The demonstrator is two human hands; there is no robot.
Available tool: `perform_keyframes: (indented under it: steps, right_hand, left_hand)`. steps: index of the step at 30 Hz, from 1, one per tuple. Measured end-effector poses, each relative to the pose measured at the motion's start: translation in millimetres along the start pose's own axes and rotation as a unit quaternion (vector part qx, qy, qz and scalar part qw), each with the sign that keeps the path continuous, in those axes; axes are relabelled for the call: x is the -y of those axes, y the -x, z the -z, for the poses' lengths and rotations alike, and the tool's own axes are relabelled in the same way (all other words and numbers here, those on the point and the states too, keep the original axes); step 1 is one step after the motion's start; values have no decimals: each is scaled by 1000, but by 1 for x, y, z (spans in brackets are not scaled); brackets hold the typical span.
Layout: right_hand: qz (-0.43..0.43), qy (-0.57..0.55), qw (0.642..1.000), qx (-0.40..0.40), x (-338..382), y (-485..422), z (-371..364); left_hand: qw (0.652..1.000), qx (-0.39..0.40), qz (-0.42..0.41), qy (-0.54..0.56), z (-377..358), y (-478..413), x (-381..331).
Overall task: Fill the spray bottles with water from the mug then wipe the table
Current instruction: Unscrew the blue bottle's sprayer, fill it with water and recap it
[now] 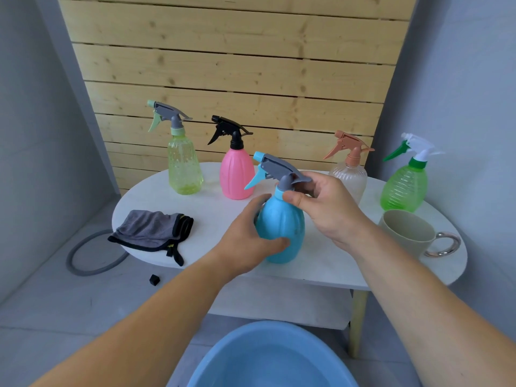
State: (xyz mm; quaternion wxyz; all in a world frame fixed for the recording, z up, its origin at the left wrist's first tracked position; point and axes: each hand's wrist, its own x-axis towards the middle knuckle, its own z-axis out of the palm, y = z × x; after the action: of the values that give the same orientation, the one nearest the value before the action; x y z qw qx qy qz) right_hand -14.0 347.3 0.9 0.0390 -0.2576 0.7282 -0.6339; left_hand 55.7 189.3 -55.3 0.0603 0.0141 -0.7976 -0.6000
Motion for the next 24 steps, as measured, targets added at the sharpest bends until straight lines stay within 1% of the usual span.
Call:
perform_keyframes:
  steps: [2,3,4,6,7,10,11,13,15,17,18,19,21,23,24]
  right_hand:
    - [-6,-16,1000,5,0,1,0]
    - [-7,-23,1000,7,0,2,0]
    - [-7,-28,1000,9,0,2,-1]
    - [-7,-35,999,9,1,3,-1]
    - [-7,-34,999,5,0,3,-1]
    - [-2,-24,1000,-4,1,4,-1]
    - [2,-19,1000,-6,1,4,-2]
    - [8,-11,1000,-8,1,3,-4]
    - [8,-5,1000,-13,1,3,-3]
    - [10,5,1000,-16,0,3,0]
    - [10,9,1000,-17,0,3,1]
    - [10,9,1000,-18,-1,3,1]
    - [8,1,1000,-15,0,4,2]
    - [11,8,1000,-17,0,4,2]
    - [14,16,1000,-20,0,4,3]
  left_hand:
    - [998,-42,-10,-53,-4,0,1]
    - [997,-45,-12,-64,-5,0,2]
    - [998,-29,-6,-55,-8,0,2]
    - [1000,6,1,3,-8,1,1]
    - [1000,8,-3,15,-7,1,1]
    - [997,-50,-17,-50,-11,-1,1]
    - [997,-49,-19,-55,-13,-2,2]
    - [1000,-13,-6,-7,-14,-3,4]
    - [1000,7,-8,-1,-7,-1,1]
    - [999,-30,-12,-39,-3,-2,3]
    - [998,-34,-15,-55,-3,-2,5]
    - [998,-20,-11,-51,-5,-1,6]
    - [1000,16,17,-5,-9,1,5]
    - [1000,1,5,-7,-9,-1,4]
    - [999,-24,0,-27,-10,-3,4]
